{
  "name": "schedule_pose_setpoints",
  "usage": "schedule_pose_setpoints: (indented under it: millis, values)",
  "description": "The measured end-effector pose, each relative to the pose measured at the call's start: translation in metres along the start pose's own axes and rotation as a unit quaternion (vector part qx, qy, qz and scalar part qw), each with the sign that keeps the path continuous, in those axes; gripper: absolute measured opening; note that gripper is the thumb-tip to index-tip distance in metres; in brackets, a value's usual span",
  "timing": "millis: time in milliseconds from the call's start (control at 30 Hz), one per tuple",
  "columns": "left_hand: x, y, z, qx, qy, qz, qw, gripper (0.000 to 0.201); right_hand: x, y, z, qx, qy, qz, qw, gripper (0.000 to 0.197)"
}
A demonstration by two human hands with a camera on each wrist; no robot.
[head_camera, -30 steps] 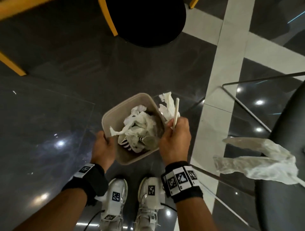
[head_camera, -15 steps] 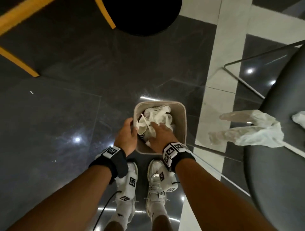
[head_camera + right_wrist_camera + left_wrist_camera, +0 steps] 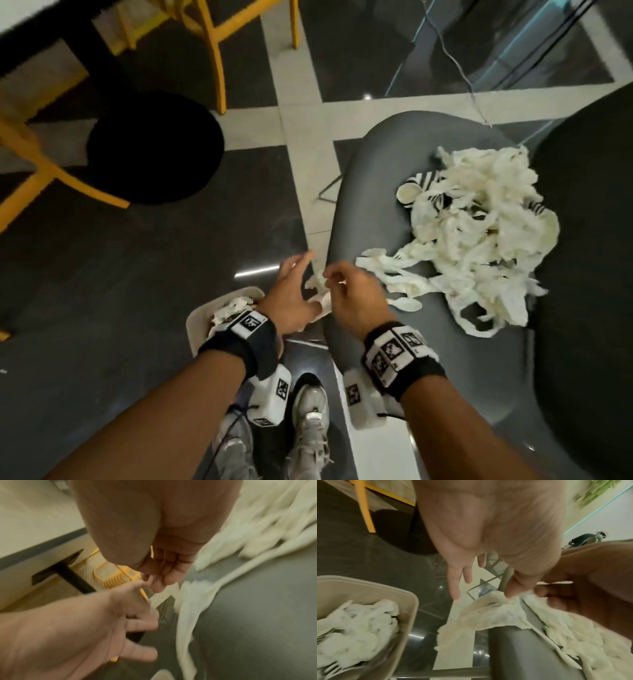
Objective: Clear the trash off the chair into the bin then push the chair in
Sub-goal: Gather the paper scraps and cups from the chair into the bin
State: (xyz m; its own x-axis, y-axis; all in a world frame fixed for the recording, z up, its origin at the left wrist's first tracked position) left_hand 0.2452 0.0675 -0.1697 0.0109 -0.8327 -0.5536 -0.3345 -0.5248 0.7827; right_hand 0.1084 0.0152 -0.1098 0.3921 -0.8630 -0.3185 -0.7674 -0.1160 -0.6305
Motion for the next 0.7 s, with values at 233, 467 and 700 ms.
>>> schedule_pose_setpoints:
  millis: [233,467,700]
  values:
    - [0.016,0.014,0.039,0.103,0.060,-0.006,0.993,0.050,-0.006,0.084,-0.050,-0.262,-0.156,0.041,0.951,0.047]
    - [0.022,0.079,0.039,0.148,0.159,0.109,0.970,0.023,-0.015,0.109,-0.042,-0.244,-0.059,-0.002,0.968,0.017]
    - [0.079,0.136,0.113,0.305,0.027,0.077,0.949,0.089,-0.032,0.159,-0.118,-0.181,-0.134,0.115,0.968,0.017]
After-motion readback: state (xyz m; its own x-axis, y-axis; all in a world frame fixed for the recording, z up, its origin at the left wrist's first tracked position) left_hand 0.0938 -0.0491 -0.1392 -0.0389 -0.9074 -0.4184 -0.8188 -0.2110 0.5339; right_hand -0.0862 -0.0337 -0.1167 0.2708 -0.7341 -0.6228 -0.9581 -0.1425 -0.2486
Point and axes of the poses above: each hand's wrist, its own x-axis towards the middle knuckle, its own z-axis out of the palm, y = z × x, the point moved 2 cm from there along x, towards the middle knuckle
